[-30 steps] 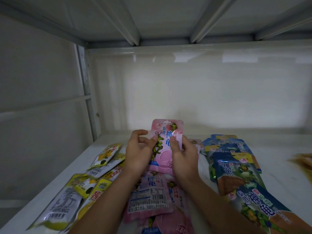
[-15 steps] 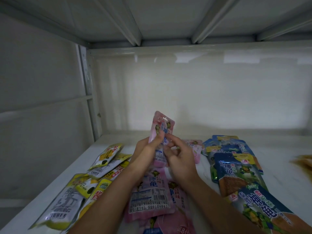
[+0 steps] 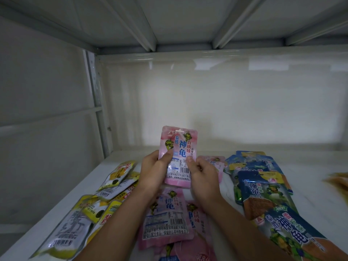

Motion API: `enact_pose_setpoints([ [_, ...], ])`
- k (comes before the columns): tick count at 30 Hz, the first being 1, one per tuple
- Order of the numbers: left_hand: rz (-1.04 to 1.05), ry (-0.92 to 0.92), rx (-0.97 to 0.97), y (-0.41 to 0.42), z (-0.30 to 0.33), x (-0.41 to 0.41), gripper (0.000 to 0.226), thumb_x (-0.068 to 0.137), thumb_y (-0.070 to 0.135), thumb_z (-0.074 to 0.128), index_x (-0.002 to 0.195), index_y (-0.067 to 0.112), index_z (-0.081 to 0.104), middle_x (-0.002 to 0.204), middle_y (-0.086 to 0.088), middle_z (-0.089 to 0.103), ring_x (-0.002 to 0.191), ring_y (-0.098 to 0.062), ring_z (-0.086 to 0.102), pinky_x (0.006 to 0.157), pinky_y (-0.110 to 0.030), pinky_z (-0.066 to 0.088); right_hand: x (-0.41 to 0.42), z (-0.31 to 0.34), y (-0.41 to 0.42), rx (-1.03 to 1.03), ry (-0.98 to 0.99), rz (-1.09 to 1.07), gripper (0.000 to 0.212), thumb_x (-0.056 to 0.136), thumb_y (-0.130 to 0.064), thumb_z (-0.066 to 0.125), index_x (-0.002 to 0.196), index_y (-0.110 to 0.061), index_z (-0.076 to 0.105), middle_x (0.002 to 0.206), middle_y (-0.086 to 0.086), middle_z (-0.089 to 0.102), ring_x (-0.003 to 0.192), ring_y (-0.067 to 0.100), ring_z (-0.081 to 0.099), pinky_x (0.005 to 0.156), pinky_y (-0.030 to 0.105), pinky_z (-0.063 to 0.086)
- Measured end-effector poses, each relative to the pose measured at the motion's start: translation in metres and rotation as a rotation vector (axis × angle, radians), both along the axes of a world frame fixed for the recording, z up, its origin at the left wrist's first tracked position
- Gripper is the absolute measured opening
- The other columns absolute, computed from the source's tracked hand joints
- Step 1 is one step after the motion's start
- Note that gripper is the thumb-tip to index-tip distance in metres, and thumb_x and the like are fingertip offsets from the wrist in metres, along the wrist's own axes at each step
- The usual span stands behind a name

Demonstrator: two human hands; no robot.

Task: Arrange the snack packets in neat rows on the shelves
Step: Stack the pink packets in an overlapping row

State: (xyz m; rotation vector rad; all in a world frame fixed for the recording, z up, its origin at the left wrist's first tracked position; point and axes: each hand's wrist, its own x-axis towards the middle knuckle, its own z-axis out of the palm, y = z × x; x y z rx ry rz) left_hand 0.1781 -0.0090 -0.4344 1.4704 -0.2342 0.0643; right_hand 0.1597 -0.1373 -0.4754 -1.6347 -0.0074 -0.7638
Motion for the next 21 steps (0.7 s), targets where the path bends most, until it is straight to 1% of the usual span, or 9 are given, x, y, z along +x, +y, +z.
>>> enact_pose_setpoints([
  [4, 0.042, -0.022, -0.003, 0.002, -0.003, 0.003, 0.017, 0.103, 0.018, 0.065, 0.100, 0.005, 0.076, 0.088, -0.013, 0.081, 0.077, -0.027, 0.078, 0.063, -0.034, 0.060, 0.002, -0.001, 0.001, 0.036, 0.010, -0.009, 0.043, 0.106, -0.028, 0.058, 0.069, -0.012, 0.041, 0.068, 0.007, 0.042, 0.063, 0.013, 0.037, 0.059, 0.030, 0.033],
  [7, 0.012, -0.022, -0.042, 0.001, -0.003, 0.003, 0.016, 0.101, 0.019, 0.068, 0.103, 0.005, 0.076, 0.093, -0.014, 0.081, 0.084, -0.032, 0.079, 0.073, -0.043, 0.064, 0.001, 0.002, 0.004, 0.077, 0.015, 0.064, 0.051, 0.103, -0.043, 0.060, 0.076, -0.001, 0.048, 0.073, 0.013, 0.048, 0.066, 0.020, 0.043, 0.064, 0.036, 0.037],
  [9, -0.015, -0.016, -0.092, 0.002, -0.001, 0.002, 0.017, 0.100, 0.017, 0.069, 0.107, 0.002, 0.075, 0.097, -0.016, 0.080, 0.089, -0.035, 0.079, 0.079, -0.048, 0.065, 0.001, 0.003, 0.006, 0.088, 0.040, 0.120, 0.048, 0.099, -0.049, 0.063, 0.079, -0.005, 0.060, 0.076, 0.011, 0.064, 0.069, 0.026, 0.057, 0.068, 0.037, 0.049],
  [12, -0.020, -0.019, -0.107, 0.002, -0.003, 0.003, 0.022, 0.098, 0.019, 0.071, 0.109, 0.000, 0.074, 0.098, -0.018, 0.080, 0.091, -0.037, 0.078, 0.082, -0.051, 0.064, 0.000, 0.001, 0.003, 0.030, 0.040, 0.146, 0.020, 0.099, -0.032, 0.069, 0.084, -0.021, 0.074, 0.083, -0.002, 0.077, 0.080, 0.019, 0.073, 0.072, 0.032, 0.055],
  [14, -0.003, -0.032, -0.089, 0.002, -0.005, 0.004, 0.022, 0.098, 0.021, 0.072, 0.107, 0.001, 0.074, 0.097, -0.017, 0.080, 0.089, -0.035, 0.079, 0.081, -0.049, 0.064, 0.000, -0.001, 0.000, 0.010, 0.043, 0.134, 0.023, 0.098, -0.030, 0.072, 0.078, -0.018, 0.073, 0.076, -0.005, 0.076, 0.072, 0.014, 0.071, 0.068, 0.032, 0.055],
  [16, -0.003, -0.010, -0.090, 0.001, -0.005, 0.004, 0.021, 0.099, 0.023, 0.071, 0.107, 0.003, 0.075, 0.097, -0.015, 0.081, 0.088, -0.033, 0.079, 0.078, -0.045, 0.064, 0.000, -0.003, 0.000, 0.001, 0.033, 0.103, 0.032, 0.098, -0.026, 0.071, 0.067, -0.018, 0.065, 0.061, -0.011, 0.066, 0.057, 0.004, 0.059, 0.057, 0.021, 0.047],
  [18, -0.052, 0.034, -0.090, 0.000, -0.005, 0.002, 0.021, 0.099, 0.023, 0.071, 0.109, 0.005, 0.074, 0.097, -0.015, 0.081, 0.088, -0.033, 0.079, 0.071, -0.042, 0.064, 0.003, -0.006, 0.000, 0.004, 0.016, 0.052, 0.033, 0.100, -0.030, 0.069, 0.073, -0.011, 0.066, 0.066, -0.001, 0.069, 0.060, 0.016, 0.061, 0.058, 0.031, 0.050],
  [20, -0.132, 0.055, -0.049, -0.001, -0.003, -0.001, 0.020, 0.100, 0.020, 0.070, 0.112, 0.005, 0.073, 0.102, -0.016, 0.080, 0.089, -0.034, 0.079, 0.065, -0.039, 0.064, 0.006, -0.008, 0.001, 0.003, -0.025, 0.001, 0.045, 0.100, -0.039, 0.064, 0.088, 0.004, 0.066, 0.085, 0.025, 0.068, 0.074, 0.040, 0.062, 0.066, 0.047, 0.053],
  [21, -0.173, 0.060, -0.039, -0.001, -0.003, -0.003, 0.020, 0.100, 0.016, 0.070, 0.114, 0.002, 0.072, 0.104, -0.018, 0.079, 0.088, -0.035, 0.079, 0.063, -0.039, 0.064, 0.005, -0.008, 0.001, 0.002, -0.039, -0.023, 0.054, 0.098, -0.045, 0.061, 0.090, 0.008, 0.063, 0.088, 0.031, 0.065, 0.072, 0.041, 0.058, 0.067, 0.048, 0.052],
])
